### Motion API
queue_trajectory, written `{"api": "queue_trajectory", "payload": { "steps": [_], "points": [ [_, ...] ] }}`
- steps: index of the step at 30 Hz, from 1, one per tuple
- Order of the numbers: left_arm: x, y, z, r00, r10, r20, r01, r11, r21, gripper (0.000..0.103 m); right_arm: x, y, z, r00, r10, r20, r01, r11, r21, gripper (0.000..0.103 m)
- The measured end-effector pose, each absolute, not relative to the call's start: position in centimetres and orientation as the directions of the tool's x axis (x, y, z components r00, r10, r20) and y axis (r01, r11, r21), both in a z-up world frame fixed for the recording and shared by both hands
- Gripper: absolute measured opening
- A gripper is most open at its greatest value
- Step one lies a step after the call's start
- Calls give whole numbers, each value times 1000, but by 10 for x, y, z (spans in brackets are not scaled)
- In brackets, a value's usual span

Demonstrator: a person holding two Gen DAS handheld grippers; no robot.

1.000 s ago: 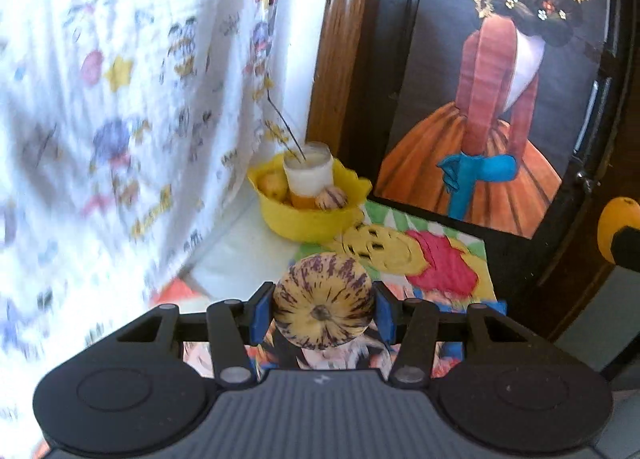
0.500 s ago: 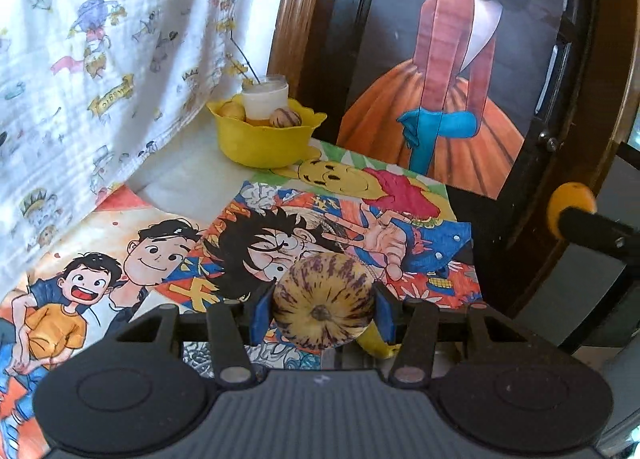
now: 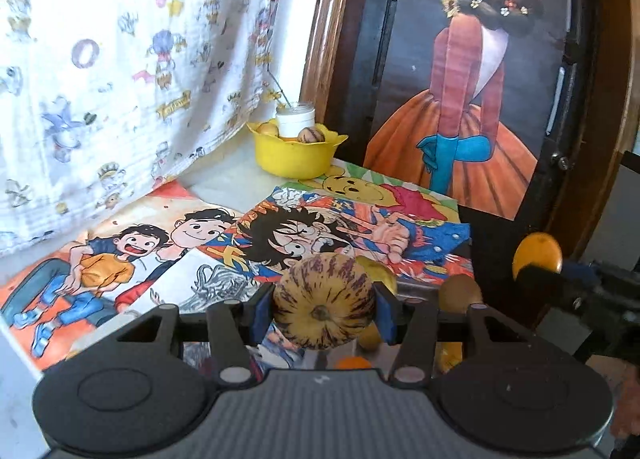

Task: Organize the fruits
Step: 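Carry the striped melon with the left tool to the tray while the right tool carries the orange, then lower the striped melon and orange onto the tray and open both tools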

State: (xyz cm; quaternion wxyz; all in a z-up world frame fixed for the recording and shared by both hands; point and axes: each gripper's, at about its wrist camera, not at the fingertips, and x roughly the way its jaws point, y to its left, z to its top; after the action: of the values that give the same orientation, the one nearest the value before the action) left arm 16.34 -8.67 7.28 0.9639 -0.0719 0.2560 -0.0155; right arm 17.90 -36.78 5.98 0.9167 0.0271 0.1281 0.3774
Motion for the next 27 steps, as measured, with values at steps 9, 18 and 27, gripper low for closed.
{"api": "queue_trajectory", "payload": {
  "steps": [9,18,27],
  "points": [
    [119,-98,62,864,-84,-497,24,992,-127,55,129,-369,32,732,637,-243,-617,770,161,35],
    [111,-97,24,824,-94,-559,16,990,-143,55,115,-359,-6,730,611,-307,-591,790,166,35],
    [109,-104,10,802,-104,-588,36,991,-127,55,109,-351,-25,780,526,-340,-516,847,127,35]
  ]
}}
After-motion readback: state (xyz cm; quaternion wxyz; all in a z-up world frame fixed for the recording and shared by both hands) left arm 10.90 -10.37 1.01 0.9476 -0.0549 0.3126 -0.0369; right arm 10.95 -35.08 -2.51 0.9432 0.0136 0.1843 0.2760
